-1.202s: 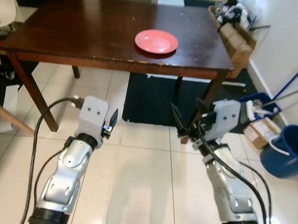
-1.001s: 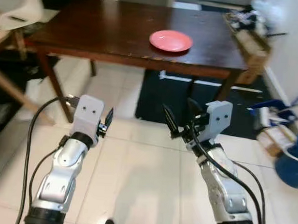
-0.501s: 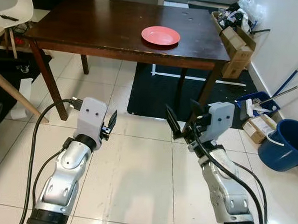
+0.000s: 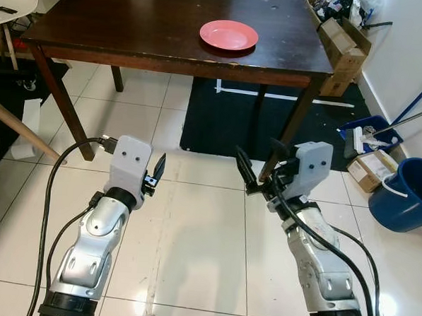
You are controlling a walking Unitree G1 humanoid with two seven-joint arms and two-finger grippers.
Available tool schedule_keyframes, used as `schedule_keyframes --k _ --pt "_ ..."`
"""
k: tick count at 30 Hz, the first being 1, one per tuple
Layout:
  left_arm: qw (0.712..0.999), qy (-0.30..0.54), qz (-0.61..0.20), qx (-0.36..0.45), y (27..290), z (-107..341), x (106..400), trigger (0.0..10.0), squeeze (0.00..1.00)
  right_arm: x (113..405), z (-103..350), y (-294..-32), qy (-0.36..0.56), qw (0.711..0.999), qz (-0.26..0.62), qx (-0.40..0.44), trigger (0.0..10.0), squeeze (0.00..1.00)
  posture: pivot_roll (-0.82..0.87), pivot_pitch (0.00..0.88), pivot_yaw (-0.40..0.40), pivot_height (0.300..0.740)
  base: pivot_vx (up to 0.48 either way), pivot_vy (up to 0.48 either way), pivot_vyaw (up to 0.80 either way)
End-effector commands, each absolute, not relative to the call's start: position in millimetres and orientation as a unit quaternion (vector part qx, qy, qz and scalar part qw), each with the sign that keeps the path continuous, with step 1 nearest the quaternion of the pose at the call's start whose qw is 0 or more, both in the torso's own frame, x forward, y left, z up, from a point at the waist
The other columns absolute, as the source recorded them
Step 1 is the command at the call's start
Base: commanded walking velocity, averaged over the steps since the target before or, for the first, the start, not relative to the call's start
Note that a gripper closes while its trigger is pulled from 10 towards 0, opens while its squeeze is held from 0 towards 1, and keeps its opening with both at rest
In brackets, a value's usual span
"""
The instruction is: Setting the table
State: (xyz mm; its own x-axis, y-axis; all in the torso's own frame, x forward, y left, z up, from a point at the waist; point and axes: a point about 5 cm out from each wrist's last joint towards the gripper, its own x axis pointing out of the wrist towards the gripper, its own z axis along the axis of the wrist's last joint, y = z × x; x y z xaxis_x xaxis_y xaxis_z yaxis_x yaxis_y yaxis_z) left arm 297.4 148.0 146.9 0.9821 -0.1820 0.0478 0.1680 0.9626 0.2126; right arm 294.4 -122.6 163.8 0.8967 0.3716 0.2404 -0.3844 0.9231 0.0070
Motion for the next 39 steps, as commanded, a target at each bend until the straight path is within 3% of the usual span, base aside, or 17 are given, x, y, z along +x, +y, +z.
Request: schedule_keyframes --k 1,39 --pt "0.991 -0.012 -0.081 0.11 152.8 136.8 293.8 10.0 0.0 293.2 157.5 -121.3 -0.104 0.974 0.2 0.025 10.0 0.0 -0.12 0.0 0.019 0.74 0.0 0.0 0.8" --pt "0.99 -0.005 -0.077 0.118 154.2 133.8 293.8 10.0 0.0 294.0 158.8 -124.0 -0.105 0.975 0.191 0.04 10.0 0.0 -0.12 0.0 0.021 0.74 0.0 0.0 0.79"
